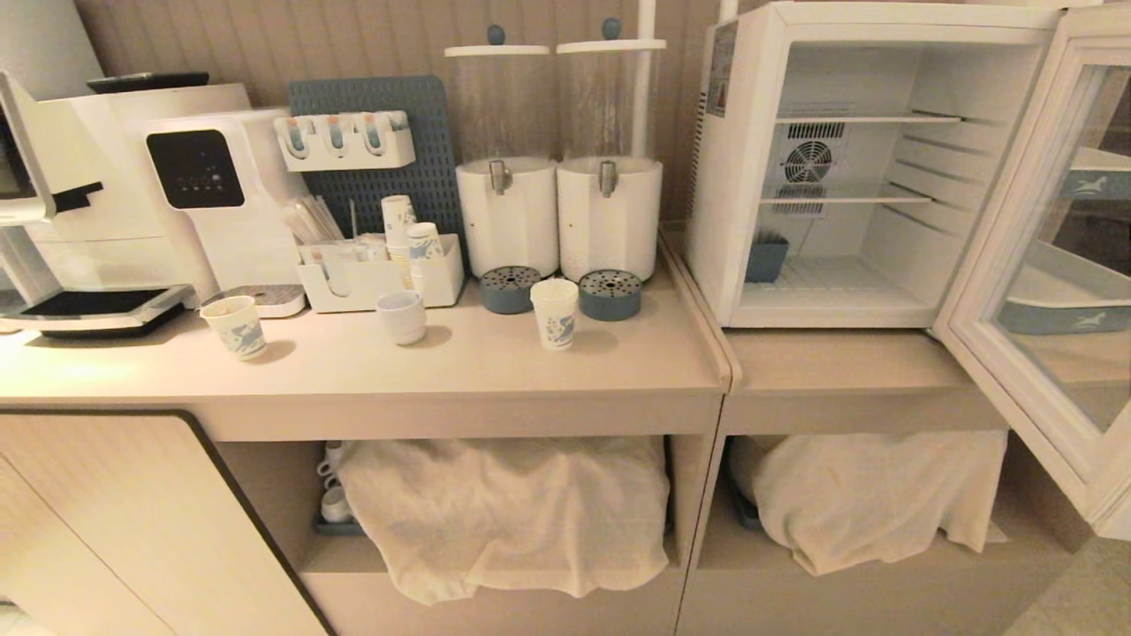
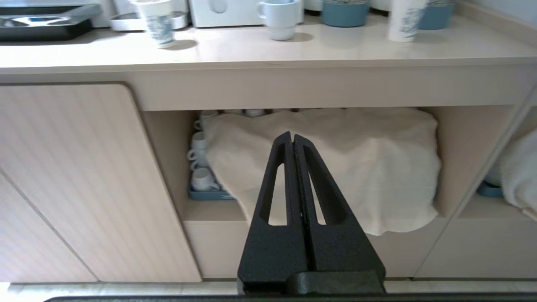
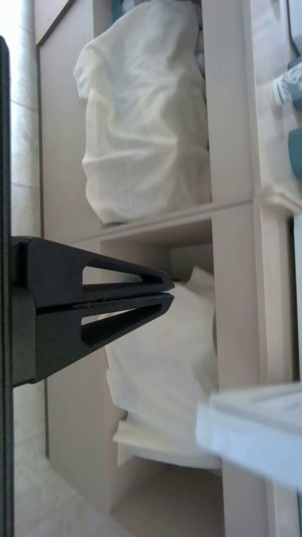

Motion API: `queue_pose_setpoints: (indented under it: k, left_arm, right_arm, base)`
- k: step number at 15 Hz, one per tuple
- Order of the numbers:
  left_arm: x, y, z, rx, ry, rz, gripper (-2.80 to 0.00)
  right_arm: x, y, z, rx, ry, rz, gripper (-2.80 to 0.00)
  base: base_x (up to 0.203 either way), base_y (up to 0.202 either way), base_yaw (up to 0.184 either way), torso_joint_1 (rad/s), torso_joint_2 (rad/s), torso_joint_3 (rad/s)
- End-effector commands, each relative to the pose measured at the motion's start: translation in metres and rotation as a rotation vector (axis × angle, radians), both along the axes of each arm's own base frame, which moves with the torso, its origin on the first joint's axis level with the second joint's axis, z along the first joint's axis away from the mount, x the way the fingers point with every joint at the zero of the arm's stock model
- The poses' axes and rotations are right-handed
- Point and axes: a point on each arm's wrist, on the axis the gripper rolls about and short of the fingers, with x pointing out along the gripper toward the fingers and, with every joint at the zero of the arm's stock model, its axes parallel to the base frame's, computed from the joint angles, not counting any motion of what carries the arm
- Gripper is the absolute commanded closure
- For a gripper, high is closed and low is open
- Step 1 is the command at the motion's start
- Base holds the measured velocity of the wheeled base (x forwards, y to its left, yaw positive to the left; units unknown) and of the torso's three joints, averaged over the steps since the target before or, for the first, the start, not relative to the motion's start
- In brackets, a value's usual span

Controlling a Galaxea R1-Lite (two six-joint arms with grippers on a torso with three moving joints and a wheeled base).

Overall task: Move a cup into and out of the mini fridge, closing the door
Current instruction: Put the paper cup in the freezer

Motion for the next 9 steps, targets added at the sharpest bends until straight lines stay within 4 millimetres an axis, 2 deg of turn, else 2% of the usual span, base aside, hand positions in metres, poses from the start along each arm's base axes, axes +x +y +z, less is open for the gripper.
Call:
queue_pose_setpoints:
  k: [1,9]
  left_arm:
    - [0.0015,0.0,-0.0052,0.0,0.019,0.0,0.0]
    - [0.0014,0.0,-0.0049,-0.006,0.016,0.0,0.0]
  right_arm:
    - [0.0,0.0,0.0,0.0,0.0,0.001,0.0]
    - [0.0,0.0,0.0,0.0,0.0,0.001,0.0]
  base:
    - [0.0,0.195,-0.001,-0.003,0.0,0.004]
    - [0.0,0.193,0.0,0.003,0.0,0.0]
